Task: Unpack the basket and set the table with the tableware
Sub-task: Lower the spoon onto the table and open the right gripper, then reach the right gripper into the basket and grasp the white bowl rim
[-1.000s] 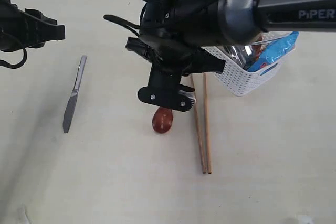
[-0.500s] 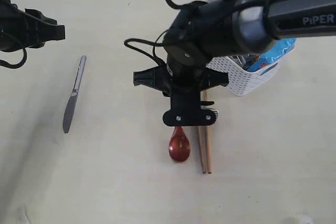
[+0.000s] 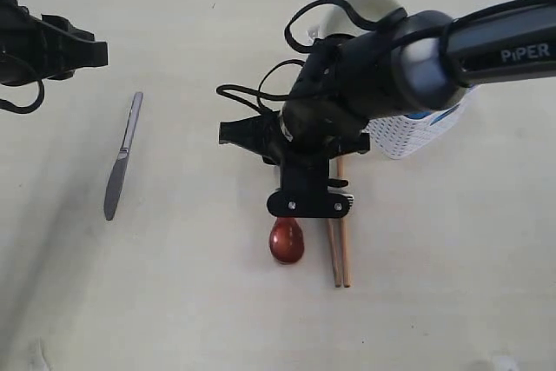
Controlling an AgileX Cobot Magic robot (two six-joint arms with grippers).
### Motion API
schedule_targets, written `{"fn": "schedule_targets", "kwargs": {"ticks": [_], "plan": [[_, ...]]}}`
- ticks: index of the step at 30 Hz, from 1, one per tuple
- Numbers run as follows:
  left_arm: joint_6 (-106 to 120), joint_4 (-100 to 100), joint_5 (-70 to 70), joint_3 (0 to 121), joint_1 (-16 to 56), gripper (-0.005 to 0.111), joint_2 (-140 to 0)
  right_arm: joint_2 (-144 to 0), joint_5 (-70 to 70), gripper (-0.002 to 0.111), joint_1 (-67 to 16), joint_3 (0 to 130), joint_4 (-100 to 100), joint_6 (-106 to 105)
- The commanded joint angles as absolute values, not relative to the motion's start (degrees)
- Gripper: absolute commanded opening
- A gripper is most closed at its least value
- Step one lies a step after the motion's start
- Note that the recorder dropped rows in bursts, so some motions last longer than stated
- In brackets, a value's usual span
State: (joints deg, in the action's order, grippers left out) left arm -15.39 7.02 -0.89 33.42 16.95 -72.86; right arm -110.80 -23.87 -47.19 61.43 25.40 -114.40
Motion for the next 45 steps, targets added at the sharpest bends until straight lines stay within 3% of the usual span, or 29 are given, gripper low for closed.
{"fn": "schedule_targets", "kwargs": {"ticks": [1,7,12,15,19,23,28,32,45], "plan": [[-15.25,7.27,-1.06,33.09,16.69,0.041,-72.39,-111.05,-24.29,0.034,-46.78,61.16,26.42,-114.14],[-15.25,7.27,-1.06,33.09,16.69,0.041,-72.39,-108.83,-19.78,0.034,-46.78,61.26,29.68,-110.09],[-15.25,7.27,-1.06,33.09,16.69,0.041,-72.39,-103.49,-17.02,0.034,-46.17,63.71,34.27,-93.79],[-15.25,7.27,-1.06,33.09,16.69,0.041,-72.39,-100.46,-18.09,0.034,-42.88,68.16,34.49,-77.78],[-15.25,7.27,-1.06,33.09,16.69,0.041,-72.39,-97.73,-22.79,0.034,-30.69,78.30,33.52,-32.75],[-15.25,7.27,-1.06,33.09,16.69,0.041,-72.39,-98.77,-34.60,0.034,-20.92,83.05,26.47,-8.10],[-15.25,7.27,-1.06,33.09,16.69,0.041,-72.39,-102.32,-50.46,0.034,-12.36,87.94,9.74,-2.17],[-15.25,7.27,-1.06,33.09,16.69,0.041,-72.39,-105.25,-61.19,0.034,-10.91,90.15,2.75,-2.18],[-15.25,7.27,-1.06,33.09,16.69,0.041,-72.39,-110.00,-40.31,0.034,-15.87,90.15,2.51,-9.22]]}}
